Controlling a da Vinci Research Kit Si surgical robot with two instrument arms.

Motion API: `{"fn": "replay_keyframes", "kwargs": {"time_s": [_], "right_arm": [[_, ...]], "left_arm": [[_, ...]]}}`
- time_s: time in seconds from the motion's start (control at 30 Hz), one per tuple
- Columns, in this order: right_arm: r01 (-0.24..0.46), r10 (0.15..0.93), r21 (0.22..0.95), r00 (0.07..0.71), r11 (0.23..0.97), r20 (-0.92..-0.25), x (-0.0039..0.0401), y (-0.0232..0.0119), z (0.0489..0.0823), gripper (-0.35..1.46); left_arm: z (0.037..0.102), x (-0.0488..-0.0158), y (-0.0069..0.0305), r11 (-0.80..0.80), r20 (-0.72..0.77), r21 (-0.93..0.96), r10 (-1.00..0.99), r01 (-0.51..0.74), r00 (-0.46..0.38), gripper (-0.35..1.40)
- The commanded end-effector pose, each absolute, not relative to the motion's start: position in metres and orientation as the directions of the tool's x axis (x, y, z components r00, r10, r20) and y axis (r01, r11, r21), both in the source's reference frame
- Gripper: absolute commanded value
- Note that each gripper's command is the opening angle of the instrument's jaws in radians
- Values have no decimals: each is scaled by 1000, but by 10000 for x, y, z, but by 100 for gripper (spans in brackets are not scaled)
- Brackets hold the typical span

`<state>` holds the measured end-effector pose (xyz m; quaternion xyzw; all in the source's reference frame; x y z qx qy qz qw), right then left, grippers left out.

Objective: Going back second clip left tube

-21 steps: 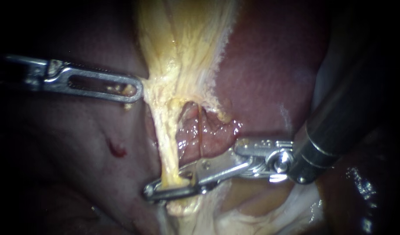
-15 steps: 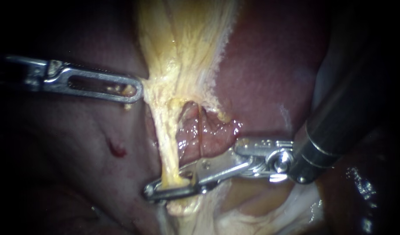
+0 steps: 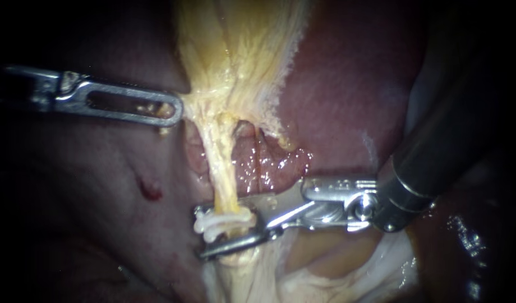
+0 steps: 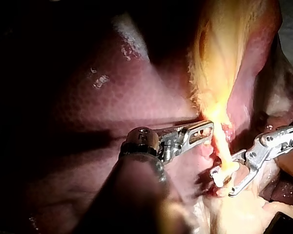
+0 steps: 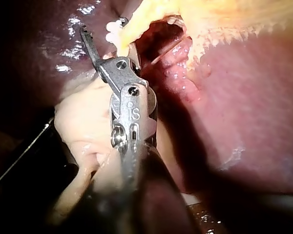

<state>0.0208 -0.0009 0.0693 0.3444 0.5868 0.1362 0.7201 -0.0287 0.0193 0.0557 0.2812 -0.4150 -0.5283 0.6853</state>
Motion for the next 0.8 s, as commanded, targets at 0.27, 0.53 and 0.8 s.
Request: {"fn": "replay_keyframes", "kwargs": {"time_s": [0.27,0.53,0.8], "right_arm": [[174,520,569,258,804,-814,202,3,709,50],[172,482,529,251,831,-839,178,9,702,50],[168,437,479,232,862,-869,131,16,685,50]], "left_arm": [[557,-287,193,284,272,825,-957,489,98,-35],[558,-287,192,285,272,824,-957,489,98,-35],[558,-287,192,285,272,824,-957,489,98,-35]]}}
